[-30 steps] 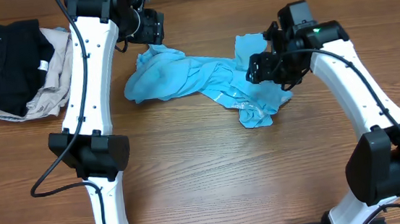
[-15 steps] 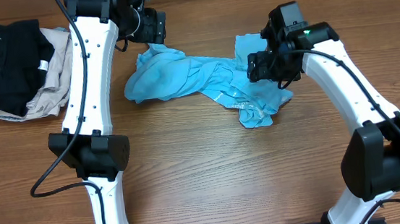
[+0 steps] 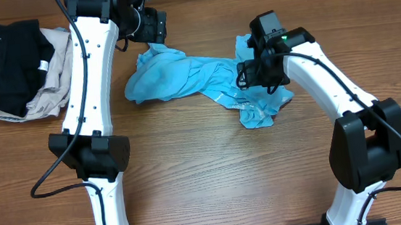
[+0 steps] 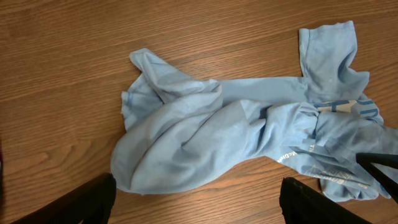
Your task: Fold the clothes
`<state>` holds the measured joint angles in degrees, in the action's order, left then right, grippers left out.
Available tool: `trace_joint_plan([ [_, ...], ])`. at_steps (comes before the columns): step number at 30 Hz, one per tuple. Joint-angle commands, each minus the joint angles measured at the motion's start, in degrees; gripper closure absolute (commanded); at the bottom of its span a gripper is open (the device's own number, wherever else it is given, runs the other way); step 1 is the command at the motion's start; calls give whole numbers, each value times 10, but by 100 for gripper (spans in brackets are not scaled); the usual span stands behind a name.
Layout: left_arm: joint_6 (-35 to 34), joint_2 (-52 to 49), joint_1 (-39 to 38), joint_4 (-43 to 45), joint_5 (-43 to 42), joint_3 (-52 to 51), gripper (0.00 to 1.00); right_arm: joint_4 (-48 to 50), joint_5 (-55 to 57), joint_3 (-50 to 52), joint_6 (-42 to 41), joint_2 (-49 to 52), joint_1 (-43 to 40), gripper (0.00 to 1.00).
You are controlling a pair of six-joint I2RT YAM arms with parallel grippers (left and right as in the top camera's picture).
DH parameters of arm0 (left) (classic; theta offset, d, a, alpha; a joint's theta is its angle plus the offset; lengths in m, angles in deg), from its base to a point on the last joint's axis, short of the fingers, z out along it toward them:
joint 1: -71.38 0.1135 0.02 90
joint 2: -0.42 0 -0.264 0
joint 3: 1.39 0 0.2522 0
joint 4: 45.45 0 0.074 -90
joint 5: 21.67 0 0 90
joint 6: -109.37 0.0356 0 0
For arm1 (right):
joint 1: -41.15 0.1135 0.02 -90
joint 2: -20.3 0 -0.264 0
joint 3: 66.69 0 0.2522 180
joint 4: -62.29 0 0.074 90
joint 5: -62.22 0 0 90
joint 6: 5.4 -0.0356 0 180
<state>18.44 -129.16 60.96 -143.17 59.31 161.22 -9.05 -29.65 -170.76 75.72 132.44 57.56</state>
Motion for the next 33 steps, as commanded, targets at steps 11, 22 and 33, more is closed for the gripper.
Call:
trace_joint_plan([
  [11, 13, 2, 2, 4, -4, 5, 14, 29, 83, 3, 15, 17, 0, 16],
  [22, 23, 2, 4, 22, 8, 5, 11, 99, 62, 3, 81, 62, 79, 17],
  [33, 22, 2, 8, 19, 19, 5, 10, 110, 174, 3, 68, 83, 96, 35],
])
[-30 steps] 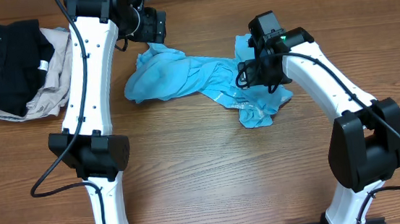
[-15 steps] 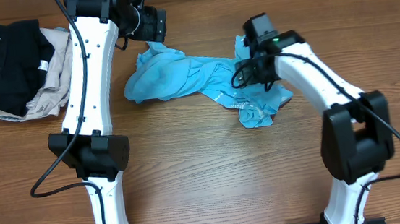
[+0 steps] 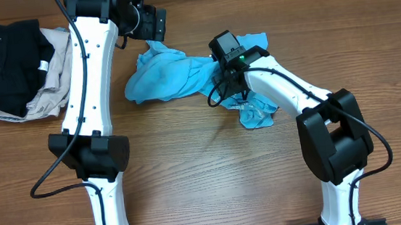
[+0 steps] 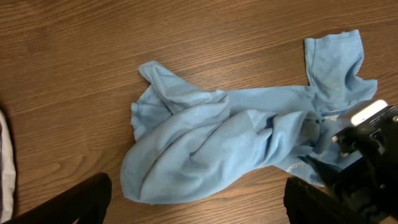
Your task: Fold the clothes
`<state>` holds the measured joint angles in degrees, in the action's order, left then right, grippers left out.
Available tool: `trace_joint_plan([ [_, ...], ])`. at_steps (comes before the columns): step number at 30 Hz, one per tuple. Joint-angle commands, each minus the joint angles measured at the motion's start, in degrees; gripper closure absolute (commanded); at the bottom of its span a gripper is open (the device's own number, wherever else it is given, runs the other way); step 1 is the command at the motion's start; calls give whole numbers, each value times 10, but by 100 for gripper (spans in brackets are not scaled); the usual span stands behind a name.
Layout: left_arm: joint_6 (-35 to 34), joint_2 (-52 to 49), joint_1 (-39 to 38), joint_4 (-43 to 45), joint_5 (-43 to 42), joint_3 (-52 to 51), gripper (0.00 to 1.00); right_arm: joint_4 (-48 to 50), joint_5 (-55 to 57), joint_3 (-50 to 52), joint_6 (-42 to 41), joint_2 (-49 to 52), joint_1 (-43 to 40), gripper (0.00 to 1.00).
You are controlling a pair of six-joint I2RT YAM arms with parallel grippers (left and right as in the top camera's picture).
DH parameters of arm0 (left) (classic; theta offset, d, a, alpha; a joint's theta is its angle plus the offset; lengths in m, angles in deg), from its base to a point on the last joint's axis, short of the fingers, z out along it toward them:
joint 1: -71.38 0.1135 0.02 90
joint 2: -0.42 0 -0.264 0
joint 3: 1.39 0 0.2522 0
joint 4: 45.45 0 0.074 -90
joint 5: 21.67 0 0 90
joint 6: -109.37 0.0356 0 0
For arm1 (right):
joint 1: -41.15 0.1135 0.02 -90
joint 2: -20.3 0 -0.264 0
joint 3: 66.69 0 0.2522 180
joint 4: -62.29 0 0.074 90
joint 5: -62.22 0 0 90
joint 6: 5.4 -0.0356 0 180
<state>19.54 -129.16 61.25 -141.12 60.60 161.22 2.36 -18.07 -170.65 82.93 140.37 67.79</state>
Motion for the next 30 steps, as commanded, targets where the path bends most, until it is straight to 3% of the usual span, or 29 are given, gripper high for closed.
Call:
trace_joint_plan([
  [1, 11, 2, 5, -2, 7, 5, 10, -9, 66, 2, -5, 4, -8, 37],
  [5, 11, 2, 5, -4, 7, 5, 10, -21, 100, 2, -21, 4, -16, 51],
  [6, 11, 2, 5, -6, 7, 5, 9, -24, 123, 1, -49, 4, -21, 61],
  [9, 12, 2, 5, -5, 7, 5, 10, -37, 127, -4, -78, -4, -33, 74],
  [14, 12, 2, 14, -3, 9, 5, 13, -109, 122, -51, -126, -41, -66, 89],
  [21, 28, 11, 22, -8, 7, 10, 20, -235, 15, -140, -131, -141, -153, 96],
  [23, 37, 21, 23, -12, 7, 10, 19, -252, -60, -145, -81, -167, -188, 96],
  [30, 42, 28, 22, -22, 6, 10, 18, -269, -61, -131, -77, -170, -262, 96],
])
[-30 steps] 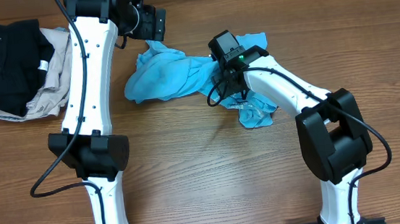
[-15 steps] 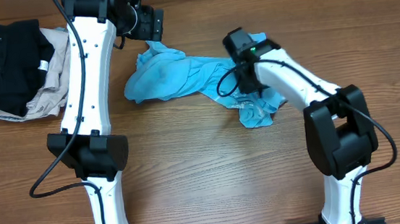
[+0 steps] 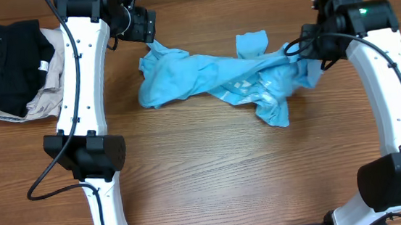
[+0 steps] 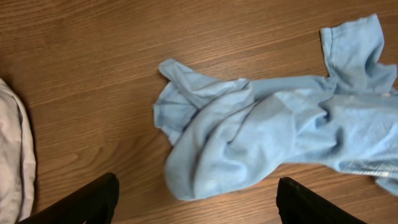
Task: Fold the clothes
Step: 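Pull the T-shirt apart, left gripper grasping its left end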
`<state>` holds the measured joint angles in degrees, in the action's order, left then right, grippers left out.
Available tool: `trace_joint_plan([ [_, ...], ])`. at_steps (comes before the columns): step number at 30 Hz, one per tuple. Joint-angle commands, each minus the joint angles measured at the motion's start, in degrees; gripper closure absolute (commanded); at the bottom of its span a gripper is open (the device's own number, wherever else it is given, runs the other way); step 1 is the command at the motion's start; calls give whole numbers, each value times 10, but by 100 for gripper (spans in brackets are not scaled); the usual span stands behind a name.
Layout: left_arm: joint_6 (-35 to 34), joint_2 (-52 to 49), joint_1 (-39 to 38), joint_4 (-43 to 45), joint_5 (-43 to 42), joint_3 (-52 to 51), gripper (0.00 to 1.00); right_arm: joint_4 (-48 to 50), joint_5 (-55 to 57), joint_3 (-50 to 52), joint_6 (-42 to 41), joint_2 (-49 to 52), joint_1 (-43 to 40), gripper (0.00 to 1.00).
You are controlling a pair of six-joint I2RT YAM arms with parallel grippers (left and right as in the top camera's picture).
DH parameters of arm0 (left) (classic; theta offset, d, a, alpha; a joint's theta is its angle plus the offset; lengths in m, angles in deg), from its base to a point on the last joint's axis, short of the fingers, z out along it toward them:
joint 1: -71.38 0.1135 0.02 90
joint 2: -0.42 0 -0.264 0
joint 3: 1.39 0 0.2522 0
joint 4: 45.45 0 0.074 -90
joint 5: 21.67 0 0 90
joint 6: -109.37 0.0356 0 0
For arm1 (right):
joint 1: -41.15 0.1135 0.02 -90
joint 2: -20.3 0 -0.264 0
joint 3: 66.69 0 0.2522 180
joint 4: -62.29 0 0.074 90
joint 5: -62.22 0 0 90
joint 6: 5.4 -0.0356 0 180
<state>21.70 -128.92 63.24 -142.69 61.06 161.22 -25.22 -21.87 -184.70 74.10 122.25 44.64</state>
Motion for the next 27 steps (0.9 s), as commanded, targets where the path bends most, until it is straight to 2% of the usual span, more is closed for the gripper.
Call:
trace_joint_plan([
  [1, 28, 26, 1, -11, -1, 10, 19, 11, -29, 12, 11, 11, -45, 96],
  [6, 82, 24, -21, -48, -64, 9, 19, 29, -80, 12, 11, 11, -105, 96],
  [11, 99, 13, -52, -103, -67, -7, 20, 37, -106, 12, 16, 11, -123, 96],
  [14, 106, 2, -71, -107, -68, -46, 20, 40, -106, 13, 16, 11, -123, 96],
  [20, 118, -15, -110, -17, -57, -171, 23, 40, -106, 13, 16, 12, -123, 96],
  [27, 122, -16, -141, 87, -57, -272, 24, 36, -106, 13, 16, 12, -122, 96],
])
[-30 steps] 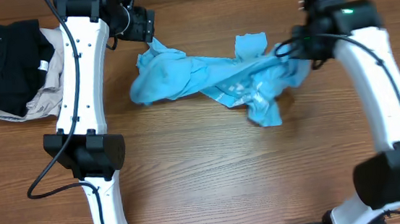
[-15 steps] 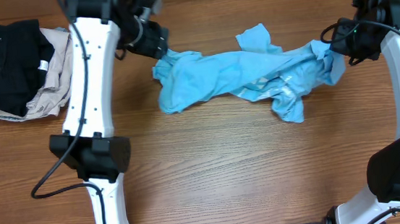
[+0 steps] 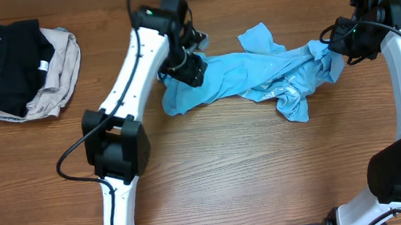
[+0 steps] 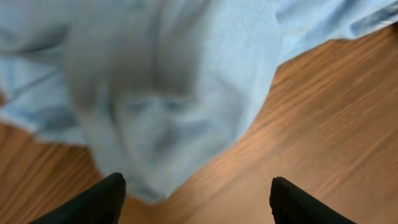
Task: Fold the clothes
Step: 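Pull the T-shirt apart, left gripper grasping its left end, then lift the T-shirt with both grippers, stretch it, and lay it flat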
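Observation:
A light blue shirt (image 3: 255, 75) lies stretched in a rumpled band across the wooden table (image 3: 213, 177). At its right end the cloth is bunched up where my right gripper (image 3: 334, 42) is shut on it. My left gripper (image 3: 188, 68) hangs low over the shirt's left end. In the left wrist view the blue shirt (image 4: 168, 87) is blurred and fills the upper left. That gripper (image 4: 196, 200) is open wide, and its dark fingertips (image 4: 102, 200) have nothing between them but cloth edge and wood below.
A pile of black and beige clothes (image 3: 14, 67) sits at the far left corner. The table's back edge runs along the top of the overhead view. Both arm bases stand at the near edge.
My left gripper was high, beyond the shirt's left end; now it is low over that end, still open. The shirt's left end lies further right. The right gripper sits slightly further right.
The shirt lay crumpled in the middle with my right gripper at its right part, then at its middle. Later the right gripper stood far right with the shirt drawn out into a long band. My left gripper stayed open, high at the back, and is now down over the left end.

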`<state>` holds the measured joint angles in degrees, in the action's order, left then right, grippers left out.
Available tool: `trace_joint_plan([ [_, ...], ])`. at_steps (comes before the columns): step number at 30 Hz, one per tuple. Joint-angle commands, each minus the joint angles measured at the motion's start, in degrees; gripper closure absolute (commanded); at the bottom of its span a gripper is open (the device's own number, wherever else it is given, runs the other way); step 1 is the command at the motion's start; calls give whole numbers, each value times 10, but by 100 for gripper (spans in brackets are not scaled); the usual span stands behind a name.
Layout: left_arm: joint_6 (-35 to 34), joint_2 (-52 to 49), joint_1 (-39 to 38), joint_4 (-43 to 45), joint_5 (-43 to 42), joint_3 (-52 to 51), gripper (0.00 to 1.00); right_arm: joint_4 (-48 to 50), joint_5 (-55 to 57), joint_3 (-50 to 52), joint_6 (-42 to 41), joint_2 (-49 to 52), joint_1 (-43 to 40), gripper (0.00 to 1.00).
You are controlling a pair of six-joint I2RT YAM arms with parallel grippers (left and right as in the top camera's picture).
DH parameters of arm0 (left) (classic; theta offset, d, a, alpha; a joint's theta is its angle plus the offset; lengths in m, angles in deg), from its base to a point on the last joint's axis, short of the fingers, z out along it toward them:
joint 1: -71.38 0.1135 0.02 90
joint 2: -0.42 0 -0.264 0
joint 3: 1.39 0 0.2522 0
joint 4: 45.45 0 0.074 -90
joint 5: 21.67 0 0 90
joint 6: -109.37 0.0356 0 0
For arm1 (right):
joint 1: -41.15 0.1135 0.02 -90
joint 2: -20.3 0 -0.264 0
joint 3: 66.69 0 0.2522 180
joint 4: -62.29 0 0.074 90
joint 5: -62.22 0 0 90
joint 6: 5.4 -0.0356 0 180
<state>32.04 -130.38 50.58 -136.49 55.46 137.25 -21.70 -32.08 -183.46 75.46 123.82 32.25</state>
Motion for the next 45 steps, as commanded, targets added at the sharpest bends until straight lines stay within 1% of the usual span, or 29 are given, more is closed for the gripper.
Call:
trace_joint_plan([
  [1, 24, -1, -22, 40, 0, -47, 25, 1, -4, 1, 2, -4, 2, 96],
  [3, 37, -1, -37, 71, 11, -79, 26, 0, -6, 1, 2, -4, 2, 96],
  [7, 39, -1, -64, 115, 76, -123, 32, -4, -5, 1, 2, -4, 2, 96],
  [8, 41, -1, -70, 119, 85, -128, 35, -4, -5, 1, 2, -4, 2, 96],
  [9, 41, -1, -77, 127, 100, -134, 42, -6, -5, 1, 2, -4, 2, 96],
  [11, 41, -1, -82, 135, 116, -137, 52, -6, -5, 1, 2, -4, 2, 96],
  [12, 41, -1, -83, 139, 122, -137, 59, -6, -6, 1, 2, -4, 2, 96],
  [14, 37, -1, -84, 148, 136, -138, 69, -7, -5, 1, 2, -4, 2, 96],
  [17, 19, -1, -81, 167, 164, -138, 74, -10, -5, 1, 2, -4, 2, 96],
  [19, 12, -1, -77, 177, 167, -138, 80, -11, -5, 1, 2, -4, 2, 96],
  [20, 8, -1, -76, 180, 166, -138, 86, -12, -5, 1, 2, -4, 2, 96],
  [21, 5, -1, -76, 183, 167, -138, 95, -12, -5, 1, 2, -4, 2, 96],
  [24, 1, -1, -76, 184, 171, -138, 96, -14, -5, 1, 2, -4, 2, 96],
  [25, -8, 0, -75, 184, 185, -137, 96, -15, -5, 1, 2, -4, 2, 96],
  [28, -66, 10, -62, 169, 250, -115, 96, -17, -5, 1, 2, -4, 2, 96],
  [30, -90, 16, -44, 147, 260, -80, 96, -17, -5, 1, 2, -4, 2, 96],
  [34, -130, 21, 11, 112, 259, 16, 96, -16, -5, 1, 2, -3, 0, 96],
  [37, -150, 21, 55, 102, 257, 73, 96, -18, -5, 1, 2, -3, -6, 96],
  [41, -151, 21, 103, 60, 233, 140, 96, -26, -16, -1, 0, -5, -24, 96],
  [45, -150, 22, 130, -2, 214, 221, 96, -42, -69, -18, 0, -21, -48, 96],
])
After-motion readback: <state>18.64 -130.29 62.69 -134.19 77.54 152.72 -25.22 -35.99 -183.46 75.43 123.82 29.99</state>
